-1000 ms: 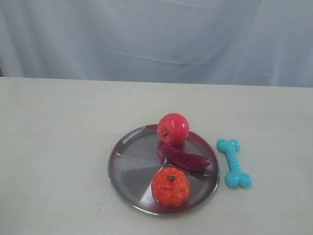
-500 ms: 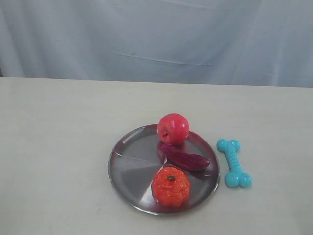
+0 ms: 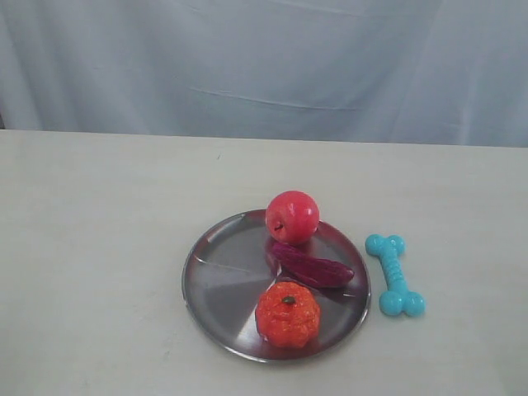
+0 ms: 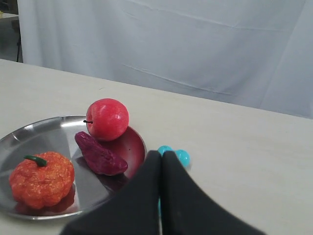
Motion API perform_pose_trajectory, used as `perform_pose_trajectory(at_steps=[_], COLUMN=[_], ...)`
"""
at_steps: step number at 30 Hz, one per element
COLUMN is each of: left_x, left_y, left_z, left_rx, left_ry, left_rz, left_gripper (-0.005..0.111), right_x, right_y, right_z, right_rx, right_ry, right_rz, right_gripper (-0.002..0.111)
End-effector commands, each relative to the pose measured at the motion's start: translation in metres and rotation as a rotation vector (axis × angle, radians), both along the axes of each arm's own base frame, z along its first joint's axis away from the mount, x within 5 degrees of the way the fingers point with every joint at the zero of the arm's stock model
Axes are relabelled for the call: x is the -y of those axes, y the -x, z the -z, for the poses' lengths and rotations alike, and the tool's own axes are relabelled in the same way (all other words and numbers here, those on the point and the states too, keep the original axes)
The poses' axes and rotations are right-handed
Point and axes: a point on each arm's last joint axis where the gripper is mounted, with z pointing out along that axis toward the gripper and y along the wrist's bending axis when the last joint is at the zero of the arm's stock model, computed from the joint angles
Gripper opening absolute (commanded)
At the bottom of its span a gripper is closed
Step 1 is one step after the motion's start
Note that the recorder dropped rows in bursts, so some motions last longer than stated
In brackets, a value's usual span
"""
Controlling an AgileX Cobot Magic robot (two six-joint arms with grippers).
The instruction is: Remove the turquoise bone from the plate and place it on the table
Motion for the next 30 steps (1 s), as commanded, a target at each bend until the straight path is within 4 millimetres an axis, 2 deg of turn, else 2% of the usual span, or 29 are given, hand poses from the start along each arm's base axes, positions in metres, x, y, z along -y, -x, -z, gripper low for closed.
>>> perform_pose_trajectory(at_steps=[1,30], left_x=[0.0004,0.0004], left_y=[-0.0001,-0.0001], left_z=[0.0003,0.0003], left_rx=[0.004,0.004], left_ry=[0.005,0.005], left_rz=[0.005,0.005], left_gripper=[0.0,0.0], right_x=[0.0005,0.0005], right_y=[0.0006,0.0006], right_z=[0.0005,0.0003], right_rx=[-0.002,0.003], right_ry=[0.02,0.005], right_rz=[0.006,0.008], right_gripper=[0.0,0.0])
